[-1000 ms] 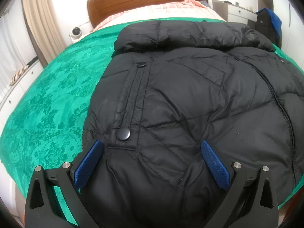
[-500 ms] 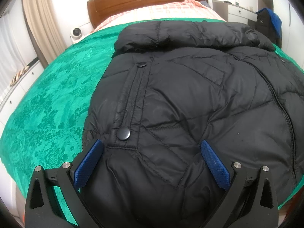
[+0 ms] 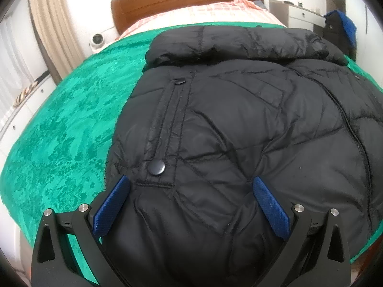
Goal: Fold large clothes
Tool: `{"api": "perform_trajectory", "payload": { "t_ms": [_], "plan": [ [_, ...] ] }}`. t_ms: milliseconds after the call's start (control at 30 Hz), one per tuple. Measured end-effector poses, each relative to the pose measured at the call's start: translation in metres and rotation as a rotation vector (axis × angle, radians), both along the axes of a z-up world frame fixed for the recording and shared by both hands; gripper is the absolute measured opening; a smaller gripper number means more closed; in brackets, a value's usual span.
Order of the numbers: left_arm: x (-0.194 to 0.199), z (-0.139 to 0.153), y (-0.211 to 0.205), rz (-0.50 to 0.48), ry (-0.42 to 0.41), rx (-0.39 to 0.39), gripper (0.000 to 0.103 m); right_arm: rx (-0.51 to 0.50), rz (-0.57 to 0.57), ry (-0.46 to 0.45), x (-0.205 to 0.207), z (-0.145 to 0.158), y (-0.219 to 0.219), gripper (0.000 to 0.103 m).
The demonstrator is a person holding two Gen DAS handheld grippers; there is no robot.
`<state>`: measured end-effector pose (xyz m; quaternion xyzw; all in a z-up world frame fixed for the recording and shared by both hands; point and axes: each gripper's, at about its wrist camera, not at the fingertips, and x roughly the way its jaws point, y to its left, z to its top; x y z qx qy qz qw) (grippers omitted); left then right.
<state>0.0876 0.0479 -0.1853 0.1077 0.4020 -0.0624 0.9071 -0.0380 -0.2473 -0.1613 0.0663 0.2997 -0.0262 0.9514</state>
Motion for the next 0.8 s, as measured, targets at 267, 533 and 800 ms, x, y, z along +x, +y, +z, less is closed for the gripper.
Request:
{"api": "perform_trajectory", "payload": {
  "t_ms": [267,533,800],
  "plan": [
    [-0.009,0.020,0.025,0.030,-0.006,-0.088,0.103,-0.014,-0.006,0.004,-0.002,0.001,0.001,0.087],
    [0.000,0.026,0.122,0.177,0.105,-0.363,0.103,0.057,-0.097,-0.028,-0.024,0.036,-0.027,0.087],
    [-0.009,0.009,0.124,-0.016,0.292,-0.461,0.103,0.182,-0.129,0.102,-0.047,0.047,-0.082,0.087]
  ]
}}
